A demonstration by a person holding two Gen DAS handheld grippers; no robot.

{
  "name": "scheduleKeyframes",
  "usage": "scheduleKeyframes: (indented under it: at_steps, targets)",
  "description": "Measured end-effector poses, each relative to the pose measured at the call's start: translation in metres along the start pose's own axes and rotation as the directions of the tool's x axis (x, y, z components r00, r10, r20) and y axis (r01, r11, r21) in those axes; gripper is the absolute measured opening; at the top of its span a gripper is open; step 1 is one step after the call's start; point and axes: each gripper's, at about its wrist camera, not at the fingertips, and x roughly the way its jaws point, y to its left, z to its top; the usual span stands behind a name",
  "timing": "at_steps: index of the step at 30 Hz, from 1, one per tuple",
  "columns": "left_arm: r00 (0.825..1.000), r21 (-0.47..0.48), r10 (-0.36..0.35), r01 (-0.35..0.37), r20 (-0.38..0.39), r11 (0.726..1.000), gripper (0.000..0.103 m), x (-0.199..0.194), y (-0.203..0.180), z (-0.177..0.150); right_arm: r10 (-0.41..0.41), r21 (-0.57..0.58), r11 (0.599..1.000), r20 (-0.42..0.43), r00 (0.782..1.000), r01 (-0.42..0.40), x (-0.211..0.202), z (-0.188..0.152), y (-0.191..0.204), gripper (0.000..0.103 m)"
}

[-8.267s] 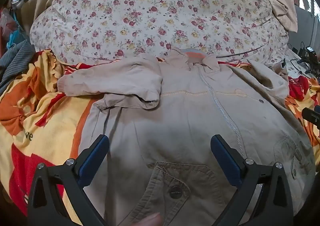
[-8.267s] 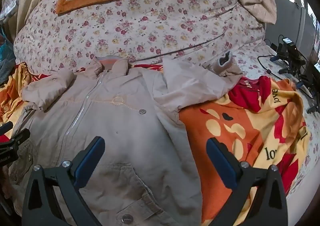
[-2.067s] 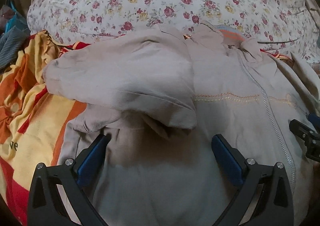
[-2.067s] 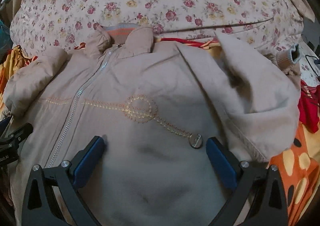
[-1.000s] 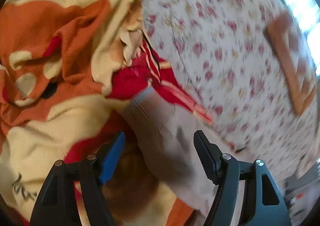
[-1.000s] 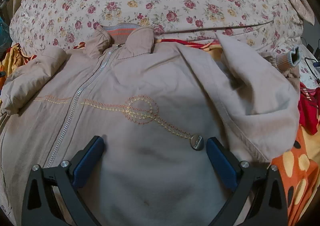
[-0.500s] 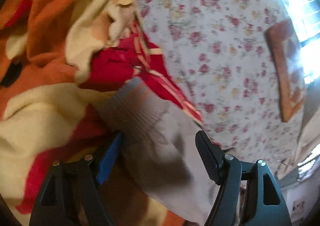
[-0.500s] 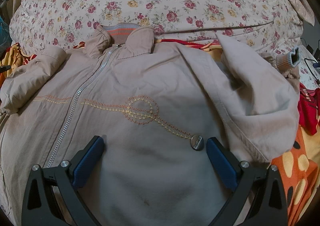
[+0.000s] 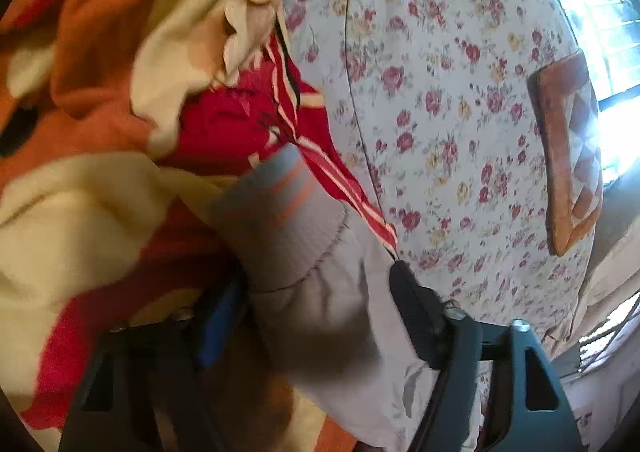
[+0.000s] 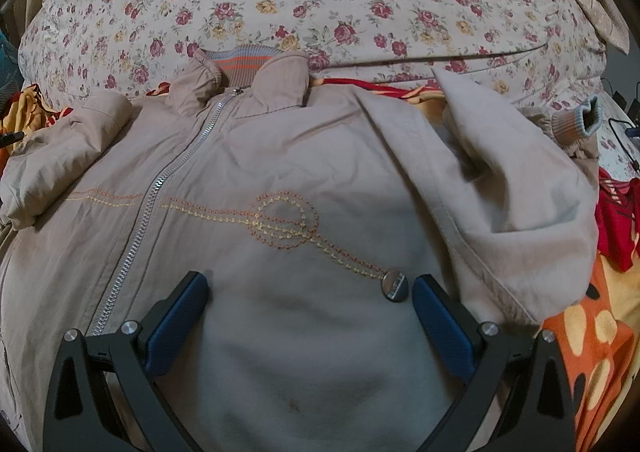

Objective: Fold large clothes
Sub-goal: 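Lift the sleeve with the left tool and fold it across the jacket body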

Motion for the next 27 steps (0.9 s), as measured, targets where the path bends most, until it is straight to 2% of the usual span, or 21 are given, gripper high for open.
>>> scheduleKeyframes:
  at_steps: [1, 3, 5, 7, 8, 9, 11, 12, 14, 15, 16, 17, 19, 20, 21, 22, 23, 24, 26, 27]
  targets:
    - [0.999, -0.003, 0.024, -0.024, 0.022, 1.0, 0.023, -0.004, 0.002, 0.001, 0.0, 0.0, 1.0, 0.0, 1.0, 0.0, 0.0, 0.0, 0.0, 0.103]
    - [0.995, -0.012, 0.074, -0.074, 0.063, 0.997, 0.012, -0.012, 0.006, 0.002, 0.0, 0.0, 1.0, 0.0, 1.0, 0.0, 0.0, 0.0, 0.0, 0.103]
    - [0.993, -0.006, 0.087, -0.086, 0.078, 0.996, 0.006, -0.015, 0.004, 0.002, -0.001, -0.001, 1.0, 0.001, 1.0, 0.001, 0.0, 0.0, 0.0, 0.103]
    - [0.984, 0.01, 0.104, -0.106, 0.142, 0.994, 0.002, -0.028, -0.003, 0.0, 0.002, 0.0, 1.0, 0.0, 1.0, -0.002, 0.0, 0.0, 0.0, 0.103]
    - [0.97, 0.001, 0.109, -0.112, 0.216, 0.994, 0.002, -0.043, -0.007, 0.0, 0.004, -0.003, 1.0, -0.007, 1.0, -0.004, -0.001, 0.0, -0.001, 0.103]
    - [0.938, -0.008, 0.118, -0.122, 0.327, 0.992, 0.002, -0.069, -0.013, 0.0, 0.006, -0.012, 1.0, -0.017, 1.0, -0.007, -0.002, 0.001, -0.001, 0.102]
    - [0.813, -0.018, 0.201, -0.228, 0.547, 0.974, 0.002, -0.12, -0.026, -0.004, 0.001, -0.002, 1.0, -0.006, 1.0, -0.001, -0.017, 0.003, -0.008, 0.089]
    - [0.739, -0.027, 0.249, -0.299, 0.626, 0.954, 0.002, -0.14, -0.033, -0.007, 0.0, 0.017, 1.0, 0.018, 1.0, -0.001, -0.029, 0.004, -0.015, 0.082]
    - [0.649, -0.033, 0.289, -0.376, 0.704, 0.926, 0.002, -0.162, -0.039, -0.009, 0.006, 0.073, 0.997, 0.081, 0.997, -0.012, -0.058, 0.005, -0.04, 0.084]
    - [0.628, -0.039, 0.299, -0.392, 0.719, 0.919, 0.002, -0.169, -0.039, -0.008, 0.004, 0.094, 0.996, 0.096, 0.995, -0.013, -0.068, 0.005, -0.051, 0.089]
    - [0.628, -0.035, 0.299, -0.397, 0.718, 0.917, 0.002, -0.17, -0.039, -0.008, -0.005, 0.117, 0.993, 0.108, 0.994, -0.008, -0.079, 0.004, -0.066, 0.094]
    - [0.639, -0.025, 0.297, -0.398, 0.709, 0.917, 0.002, -0.167, -0.04, -0.008, -0.016, 0.13, 0.992, 0.109, 0.994, 0.001, -0.085, 0.002, -0.077, 0.095]
    - [0.705, 0.025, 0.251, -0.356, 0.664, 0.934, 0.002, -0.153, -0.047, -0.01, -0.058, 0.139, 0.989, 0.096, 0.994, 0.045, -0.095, -0.003, -0.098, 0.096]
    - [0.726, 0.053, 0.226, -0.34, 0.65, 0.939, 0.002, -0.148, -0.054, -0.014, -0.084, 0.139, 0.988, 0.091, 0.992, 0.071, -0.097, -0.007, -0.106, 0.096]
    - [0.758, 0.11, 0.177, -0.312, 0.628, 0.944, 0.002, -0.139, -0.068, -0.021, -0.102, 0.137, 0.987, 0.09, 0.991, 0.089, -0.099, -0.01, -0.112, 0.096]
    - [0.782, 0.162, 0.137, -0.291, 0.608, 0.943, 0.002, -0.133, -0.081, -0.028, -0.122, 0.137, 0.985, 0.086, 0.989, 0.109, -0.099, -0.015, -0.117, 0.096]
    - [0.81, 0.23, 0.094, -0.272, 0.579, 0.934, 0.002, -0.123, -0.098, -0.038, -0.132, 0.139, 0.983, 0.08, 0.988, 0.12, -0.099, -0.018, -0.122, 0.096]
    - [0.852, 0.334, 0.037, -0.245, 0.522, 0.91, 0.002, -0.106, -0.123, -0.055, -0.139, 0.142, 0.982, 0.067, 0.988, 0.129, -0.096, -0.021, -0.127, 0.096]
    - [0.901, 0.457, -0.017, -0.204, 0.434, 0.866, 0.002, -0.085, -0.156, -0.084, -0.149, 0.162, 0.977, 0.057, 0.987, 0.138, -0.096, -0.026, -0.135, 0.096]
    - [0.928, 0.525, -0.037, -0.176, 0.371, 0.833, 0.002, -0.067, -0.177, -0.107, -0.147, 0.18, 0.974, 0.057, 0.988, 0.134, -0.096, -0.028, -0.14, 0.096]
